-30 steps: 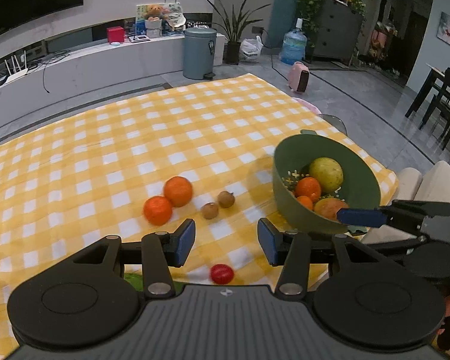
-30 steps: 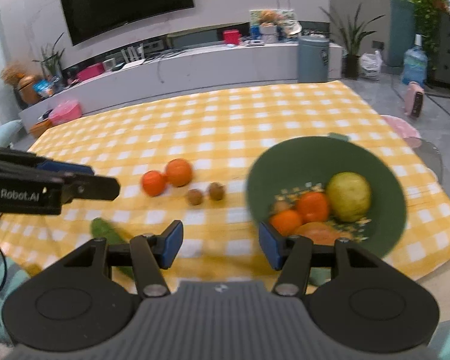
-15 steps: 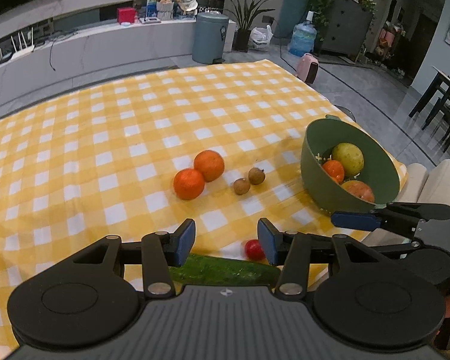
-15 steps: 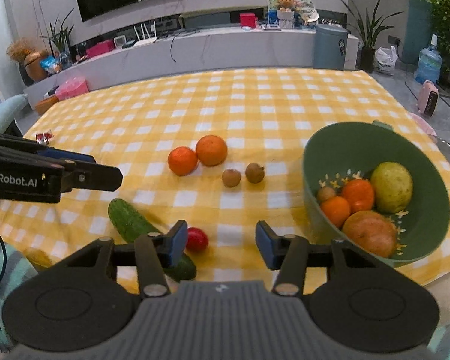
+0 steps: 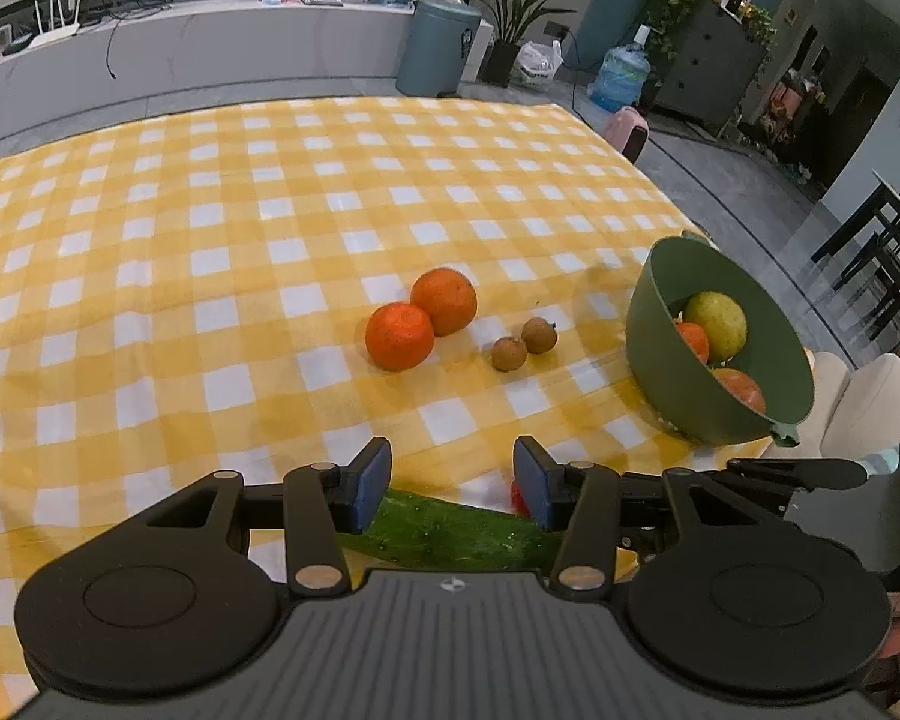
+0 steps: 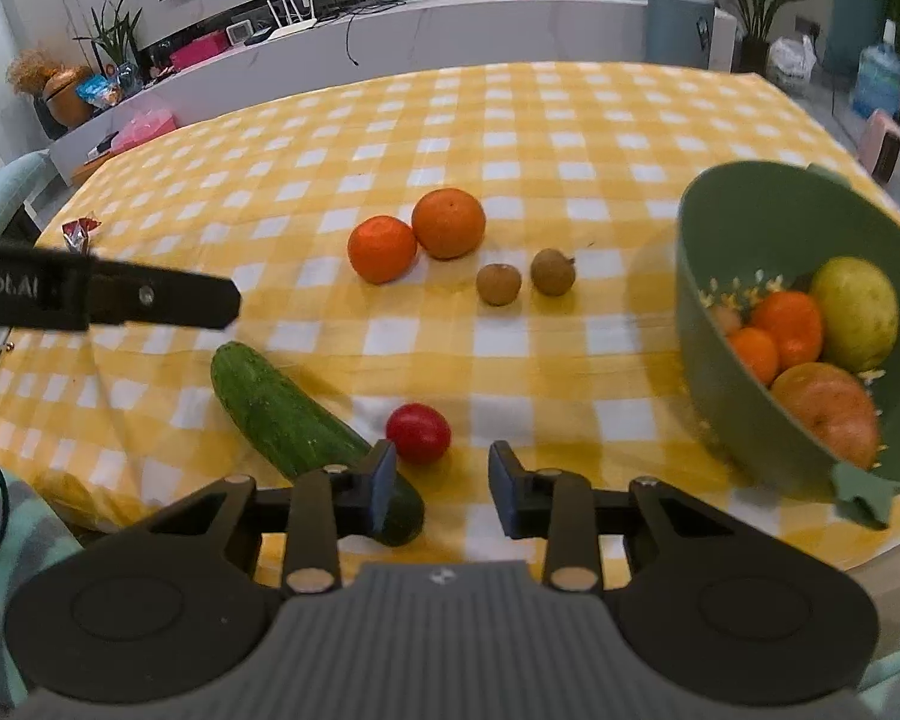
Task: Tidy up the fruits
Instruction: 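Grasp an orange with the left tool while the right tool grasps the red tomato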
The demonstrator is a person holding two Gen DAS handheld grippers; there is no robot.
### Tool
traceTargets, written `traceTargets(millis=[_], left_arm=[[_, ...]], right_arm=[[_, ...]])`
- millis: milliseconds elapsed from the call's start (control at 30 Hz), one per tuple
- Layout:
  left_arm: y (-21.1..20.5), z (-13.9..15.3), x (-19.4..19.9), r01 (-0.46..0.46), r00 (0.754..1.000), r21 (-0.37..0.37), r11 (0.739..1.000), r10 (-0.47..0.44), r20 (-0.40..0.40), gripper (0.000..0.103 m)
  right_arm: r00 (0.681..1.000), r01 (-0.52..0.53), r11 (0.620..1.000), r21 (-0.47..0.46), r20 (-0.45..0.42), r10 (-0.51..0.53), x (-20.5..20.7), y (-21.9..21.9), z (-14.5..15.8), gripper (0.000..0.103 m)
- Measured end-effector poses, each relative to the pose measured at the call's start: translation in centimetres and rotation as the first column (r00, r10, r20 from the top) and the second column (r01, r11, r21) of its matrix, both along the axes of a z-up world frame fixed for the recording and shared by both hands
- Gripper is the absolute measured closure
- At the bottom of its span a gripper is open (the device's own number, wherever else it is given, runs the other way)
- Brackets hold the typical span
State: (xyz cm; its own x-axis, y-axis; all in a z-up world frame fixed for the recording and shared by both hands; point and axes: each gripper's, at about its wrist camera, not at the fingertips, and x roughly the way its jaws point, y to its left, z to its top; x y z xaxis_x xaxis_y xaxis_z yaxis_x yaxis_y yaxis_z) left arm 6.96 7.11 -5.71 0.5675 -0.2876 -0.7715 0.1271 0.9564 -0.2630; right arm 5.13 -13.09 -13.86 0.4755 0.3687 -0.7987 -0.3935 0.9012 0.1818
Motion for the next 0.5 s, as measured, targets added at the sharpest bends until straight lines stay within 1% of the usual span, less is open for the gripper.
traceTargets(millis=[167,367,500], left_arm=[[0.4,-0.7,0.6,-0.008,1.0,-0.004,1.0,0.008,-0.02,0.048],[0.8,-1.2,1.2,-0.012,0.999,-0.005,1.0,0.011,-0.034,0.048],[0.8,-1.6,1.8,-0.015,0.999,-0.013,1.0,0.014,-0.039,0.048]], right_arm=[[1.0,0.003,0.999,0.037,-0.027,-0.002,1.2,0.8,-0.5,0.075],[0.996,0.024,0.998,0.055,-0.09,-0.019,2.6,1.4,-1.7,0.076],[0.994,0.034,0.998,0.047,-0.106,-0.029,3.3,1.4,-2.2,0.074]])
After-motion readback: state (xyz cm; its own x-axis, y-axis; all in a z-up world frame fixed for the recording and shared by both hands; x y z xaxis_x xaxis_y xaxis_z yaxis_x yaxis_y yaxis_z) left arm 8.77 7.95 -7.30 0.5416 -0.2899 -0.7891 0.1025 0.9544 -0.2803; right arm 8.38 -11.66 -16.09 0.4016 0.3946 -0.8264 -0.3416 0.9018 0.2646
